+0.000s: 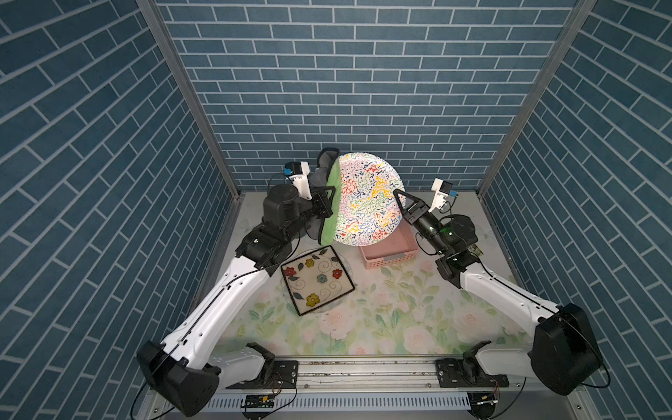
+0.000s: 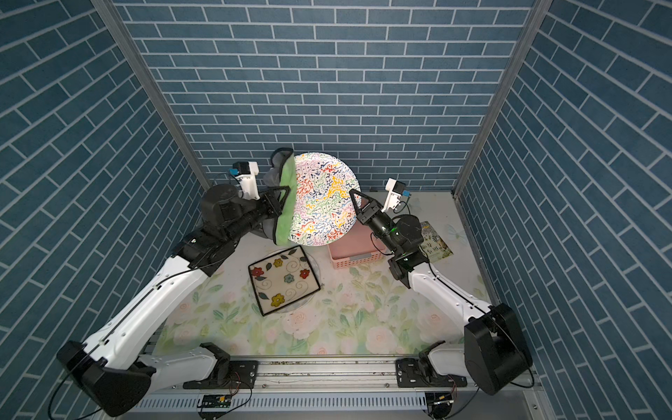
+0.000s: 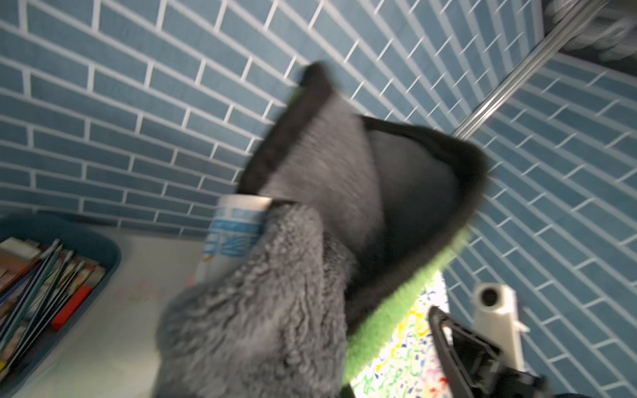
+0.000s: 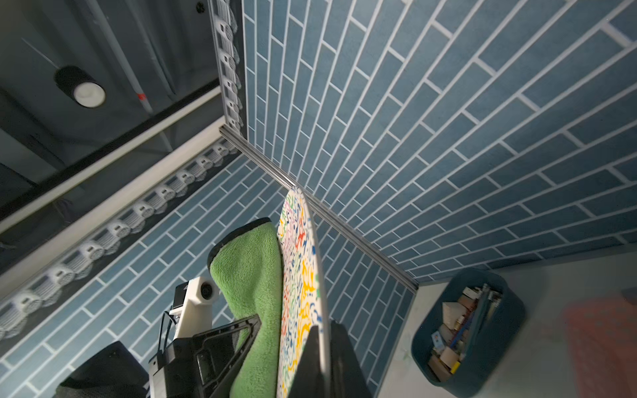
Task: Wipe the wet plate dry
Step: Wipe the plate with towel.
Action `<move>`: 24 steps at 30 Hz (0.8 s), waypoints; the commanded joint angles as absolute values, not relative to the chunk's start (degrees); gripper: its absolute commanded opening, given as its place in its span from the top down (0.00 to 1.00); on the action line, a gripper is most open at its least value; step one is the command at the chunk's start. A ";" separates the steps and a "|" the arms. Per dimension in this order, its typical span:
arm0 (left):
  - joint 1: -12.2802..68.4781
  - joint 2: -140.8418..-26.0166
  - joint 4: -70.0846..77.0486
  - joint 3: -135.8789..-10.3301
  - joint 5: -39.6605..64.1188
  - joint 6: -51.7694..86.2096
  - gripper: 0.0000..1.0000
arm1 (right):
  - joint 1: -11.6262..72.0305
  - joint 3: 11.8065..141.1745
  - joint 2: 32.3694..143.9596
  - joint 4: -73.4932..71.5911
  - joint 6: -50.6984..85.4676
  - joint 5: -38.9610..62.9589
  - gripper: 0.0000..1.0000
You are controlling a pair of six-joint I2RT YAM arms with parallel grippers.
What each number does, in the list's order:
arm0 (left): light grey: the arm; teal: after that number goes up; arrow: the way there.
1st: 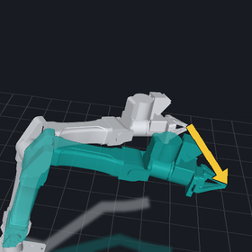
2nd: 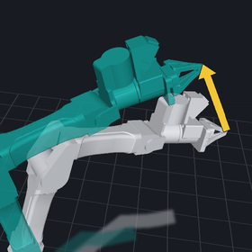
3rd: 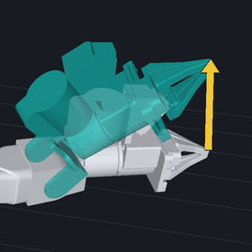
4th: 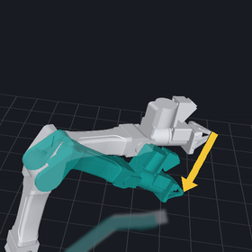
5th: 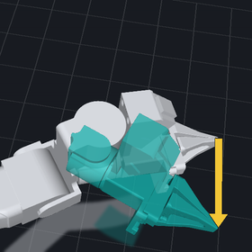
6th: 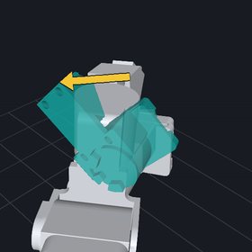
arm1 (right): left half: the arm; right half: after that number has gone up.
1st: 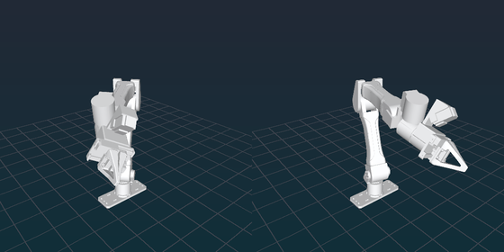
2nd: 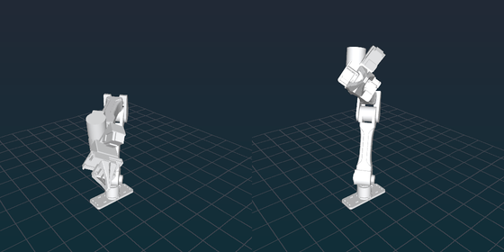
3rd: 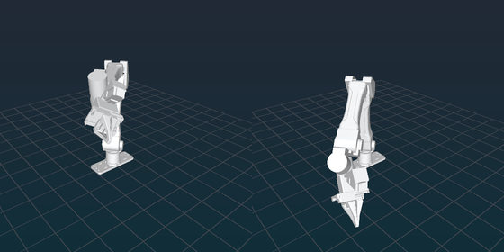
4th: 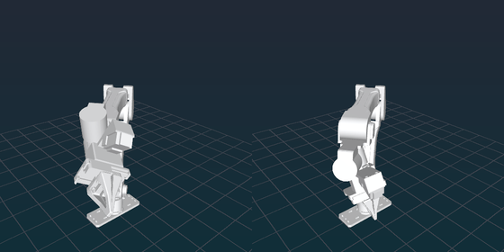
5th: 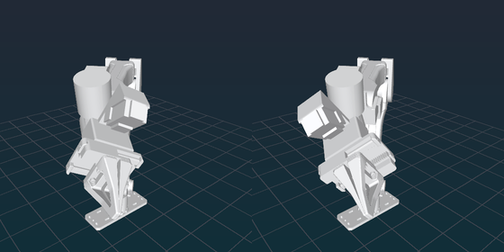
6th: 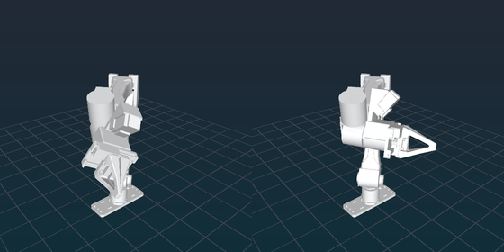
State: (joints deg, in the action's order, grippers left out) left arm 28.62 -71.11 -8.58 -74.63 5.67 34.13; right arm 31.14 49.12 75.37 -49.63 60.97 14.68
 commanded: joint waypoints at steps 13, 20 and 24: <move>38.38 -77.69 -9.38 -75.90 -6.61 31.18 1.00 | 35.01 58.91 75.48 -46.45 52.80 14.01 1.00; 35.20 -81.41 -8.75 -78.12 -3.49 29.42 1.00 | 40.80 55.27 74.16 -46.88 49.81 12.83 1.00; 43.67 -86.43 -4.80 -76.10 1.15 28.25 1.00 | 39.95 58.36 75.01 -45.38 47.87 11.40 1.00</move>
